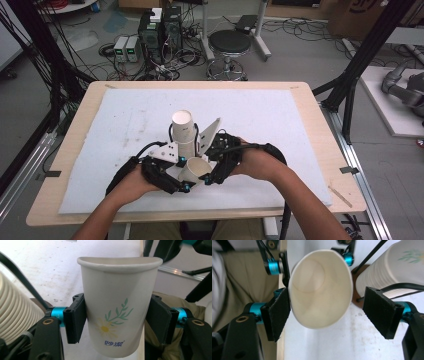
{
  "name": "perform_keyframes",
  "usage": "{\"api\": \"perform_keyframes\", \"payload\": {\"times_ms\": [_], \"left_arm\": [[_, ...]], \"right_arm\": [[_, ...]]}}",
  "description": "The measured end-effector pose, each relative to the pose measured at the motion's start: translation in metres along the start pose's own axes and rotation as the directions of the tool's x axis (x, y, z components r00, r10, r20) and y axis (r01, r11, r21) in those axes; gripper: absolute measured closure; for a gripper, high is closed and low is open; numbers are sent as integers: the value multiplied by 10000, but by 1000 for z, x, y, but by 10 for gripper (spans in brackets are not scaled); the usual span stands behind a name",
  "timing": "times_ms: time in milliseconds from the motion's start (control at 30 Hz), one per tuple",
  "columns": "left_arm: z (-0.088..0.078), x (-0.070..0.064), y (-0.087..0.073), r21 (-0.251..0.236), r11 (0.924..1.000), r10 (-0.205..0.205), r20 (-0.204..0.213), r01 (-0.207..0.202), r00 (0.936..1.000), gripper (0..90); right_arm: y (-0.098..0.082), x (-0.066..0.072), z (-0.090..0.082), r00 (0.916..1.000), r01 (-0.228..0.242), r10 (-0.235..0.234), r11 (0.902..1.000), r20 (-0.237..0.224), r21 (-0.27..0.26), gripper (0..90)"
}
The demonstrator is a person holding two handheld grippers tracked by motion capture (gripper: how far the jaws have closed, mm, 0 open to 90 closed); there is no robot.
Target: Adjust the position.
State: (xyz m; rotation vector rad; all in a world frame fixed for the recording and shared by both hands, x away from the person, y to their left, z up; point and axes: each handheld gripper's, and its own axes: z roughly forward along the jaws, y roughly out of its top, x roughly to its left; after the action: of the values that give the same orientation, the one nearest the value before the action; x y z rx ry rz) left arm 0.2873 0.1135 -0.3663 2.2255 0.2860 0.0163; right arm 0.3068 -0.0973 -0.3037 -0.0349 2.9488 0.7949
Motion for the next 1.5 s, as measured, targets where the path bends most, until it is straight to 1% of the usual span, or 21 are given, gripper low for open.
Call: {"api": "perform_keyframes", "payload": {"times_ms": [167, 267, 400, 467, 633, 667, 700, 733, 767, 800, 833, 867, 933, 967, 1000, 1067, 1100, 1233, 1367, 1400, 1500], "left_arm": [[-6, 3, -14, -746, 9964, -441, -462, 405, 9980, 338], [-11, 6, -25, -1250, 9898, -769, -676, 680, 9947, 338], [-18, 8, -39, -1903, 9771, -1167, -1057, 951, 9875, 338], [-21, 9, -46, -2199, 9696, -1379, -1305, 1070, 9818, 339], [-30, 10, -64, -3205, 9395, -1902, -1933, 1213, 9625, 342], [-34, 9, -69, -3563, 9275, -1993, -2164, 1127, 9557, 344], [-34, 9, -69, -3563, 9275, -1993, -2164, 1127, 9557, 344], [-36, 8, -72, -3764, 9203, -2036, -2278, 1067, 9522, 345], [-39, 7, -74, -3897, 9155, -2057, -2399, 1000, 9488, 345], [-42, 6, -76, -3965, 9136, -2044, -2556, 904, 9449, 344], [-46, 6, -78, -4057, 9103, -2046, -2679, 824, 9415, 344], [-50, 6, -79, -4163, 9059, -2079, -2775, 776, 9380, 344], [-58, 8, -83, -4404, 8950, -2226, -3033, 709, 9265, 342], [-65, 11, -88, -4754, 8770, -2486, -3241, 700, 9128, 340], [-65, 11, -88, -4754, 8770, -2486, -3241, 700, 9128, 340], [-70, 13, -93, -5027, 8624, -2641, -3445, 606, 9009, 340], [-75, 13, -98, -5286, 8473, -2781, -3597, 511, 8907, 340], [-82, 12, -104, -5459, 8370, -2875, -3812, 370, 8787, 340], [-88, 10, -108, -5743, 8185, -3055, -4100, 170, 8594, 339], [-90, 9, -109, -5797, 8147, -3089, -4135, 140, 8565, 339], [-95, 9, -113, -5922, 8058, -3166, -4169, 97, 8520, 337]], "right_arm": [[-15, -2, -7, 9975, -699, 708, 9920, 51, -1047, 223], [-29, -3, -9, 9910, -1284, 1332, 9754, 154, -1790, 217], [-55, -3, -13, 9769, -1938, 2117, 9362, 303, -2932, 216], [-78, -6, -15, 9609, -2449, 2747, 9005, 335, -3593, 216], [-104, -9, -20, 9431, -2797, 3270, 8783, 603, -3877, 216], [-115, -8, -23, 9325, -2784, 3464, 8701, 1028, -4067, 216], [-115, -8, -23, 9325, -2784, 3464, 8701, 1028, -4067, 216], [-127, -3, -28, 9142, -2853, 3791, 8530, 1431, -4370, 216], [-127, -3, -28, 9142, -2853, 3791, 8530, 1431, -4370, 216], [-138, 4, -32, 8881, -2822, 4104, 8421, 2067, -4596, 211], [-138, 4, -32, 8881, -2822, 4104, 8421, 2067, -4596, 211], [-150, 9, -34, 8602, -2961, 4551, 8131, 2300, -5013, 211], [-161, 12, -34, 8277, -3023, 4920, 7960, 2699, -5244, 210], [-167, 15, -33, 8097, -3145, 5167, 7823, 2781, -5377, 208], [-172, 16, -32, 7982, -3199, 5337, 7686, 2794, -5540, 207], [-181, 21, -30, 7729, -3259, 5641, 7457, 2905, -5811, 205], [-185, 23, -28, 7608, -3376, 5813, 7343, 2887, -5888, 201], [-197, 29, -20, 7366, -3421, 6038, 7212, 3046, -6023, 202], [-199, 30, -18, 7281, -3447, 6093, 7215, 3141, -6006, 202], [-199, 31, -19, 7188, -3460, 6214, 7088, 3119, -6147, 201], [-200, 32, -20, 7095, -3438, 6299, 7008, 3160, -6251, 202]]}}
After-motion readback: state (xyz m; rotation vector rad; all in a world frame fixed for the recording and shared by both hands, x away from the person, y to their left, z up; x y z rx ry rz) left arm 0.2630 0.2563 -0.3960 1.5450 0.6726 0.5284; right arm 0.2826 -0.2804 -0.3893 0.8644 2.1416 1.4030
